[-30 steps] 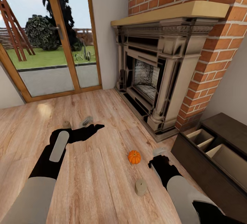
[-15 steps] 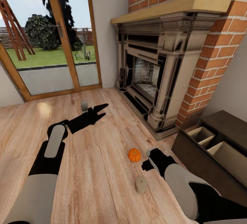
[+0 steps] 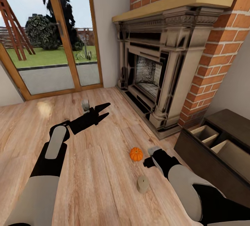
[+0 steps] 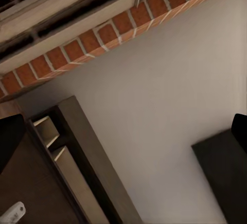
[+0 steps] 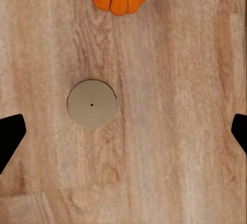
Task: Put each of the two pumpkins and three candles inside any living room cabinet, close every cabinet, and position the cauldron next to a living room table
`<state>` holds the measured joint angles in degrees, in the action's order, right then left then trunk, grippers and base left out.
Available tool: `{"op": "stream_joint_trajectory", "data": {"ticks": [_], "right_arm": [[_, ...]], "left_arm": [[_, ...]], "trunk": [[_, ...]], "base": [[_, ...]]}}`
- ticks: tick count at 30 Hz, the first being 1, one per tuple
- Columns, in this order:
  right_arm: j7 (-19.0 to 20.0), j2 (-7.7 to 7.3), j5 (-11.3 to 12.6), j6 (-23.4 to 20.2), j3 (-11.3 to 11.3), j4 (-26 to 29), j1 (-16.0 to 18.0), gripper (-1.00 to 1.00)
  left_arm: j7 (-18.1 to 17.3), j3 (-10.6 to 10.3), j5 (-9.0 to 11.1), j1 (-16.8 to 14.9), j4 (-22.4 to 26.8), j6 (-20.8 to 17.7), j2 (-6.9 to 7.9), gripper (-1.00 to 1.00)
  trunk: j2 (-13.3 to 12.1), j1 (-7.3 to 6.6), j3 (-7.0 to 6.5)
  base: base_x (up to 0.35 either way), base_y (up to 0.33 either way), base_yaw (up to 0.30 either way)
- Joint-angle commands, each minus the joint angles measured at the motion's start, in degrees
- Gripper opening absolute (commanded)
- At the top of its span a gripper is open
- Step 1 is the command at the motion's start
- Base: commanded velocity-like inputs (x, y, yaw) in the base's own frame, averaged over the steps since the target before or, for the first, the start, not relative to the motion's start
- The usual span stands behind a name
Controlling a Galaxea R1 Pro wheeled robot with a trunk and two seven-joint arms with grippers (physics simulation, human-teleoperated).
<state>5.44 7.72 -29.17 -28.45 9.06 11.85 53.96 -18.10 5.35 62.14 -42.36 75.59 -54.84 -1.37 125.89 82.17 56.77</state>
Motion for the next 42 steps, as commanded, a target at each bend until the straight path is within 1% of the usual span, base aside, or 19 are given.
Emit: {"op": "stream_joint_trajectory", "data": {"ticks": [1,3,6,12,17,23,42], "right_arm": [[-0.03,0.04,-0.01,0.95,0.00,-0.06,0.00,1.00],[-0.10,0.12,-0.06,2.04,0.00,-0.24,0.00,1.00],[-0.42,0.32,-0.19,2.46,-0.01,-0.54,-0.02,1.00],[-0.68,0.52,-0.27,2.43,-0.01,-0.80,-0.02,1.00],[-0.47,0.55,-0.20,2.35,-0.01,-0.86,-0.02,1.00],[-0.24,0.54,-0.09,2.34,0.04,-0.59,-0.02,1.00],[-0.43,0.56,-0.15,2.21,-0.01,-0.42,-0.06,1.00]], "left_arm": [[0.00,0.00,0.03,0.00,0.00,0.00,-0.06,1.00],[0.00,0.01,0.04,0.00,0.00,0.00,-0.22,1.00],[0.00,0.01,0.05,0.00,0.00,0.00,-0.28,1.00],[0.07,0.03,0.00,0.00,-0.06,0.00,-0.38,1.00],[0.32,0.08,-0.01,0.00,-0.05,-0.07,-0.18,1.00],[0.31,0.01,-0.01,0.00,0.00,-0.09,-0.45,1.00],[0.18,0.01,0.08,0.00,0.00,-0.09,-0.48,1.00]], "trunk": [[0.42,0.22,0.18],[1.22,0.66,0.54],[2.42,1.32,1.08],[4.83,2.64,2.16],[6.83,3.74,3.06],[9.24,5.06,4.13],[16.86,9.23,7.54]], "base": [[0.000,0.000,0.000],[0.000,0.000,0.000],[0.000,0.000,0.000],[0.000,0.000,0.000],[0.000,0.000,0.000],[0.000,0.000,0.000],[0.000,0.000,0.000]]}}
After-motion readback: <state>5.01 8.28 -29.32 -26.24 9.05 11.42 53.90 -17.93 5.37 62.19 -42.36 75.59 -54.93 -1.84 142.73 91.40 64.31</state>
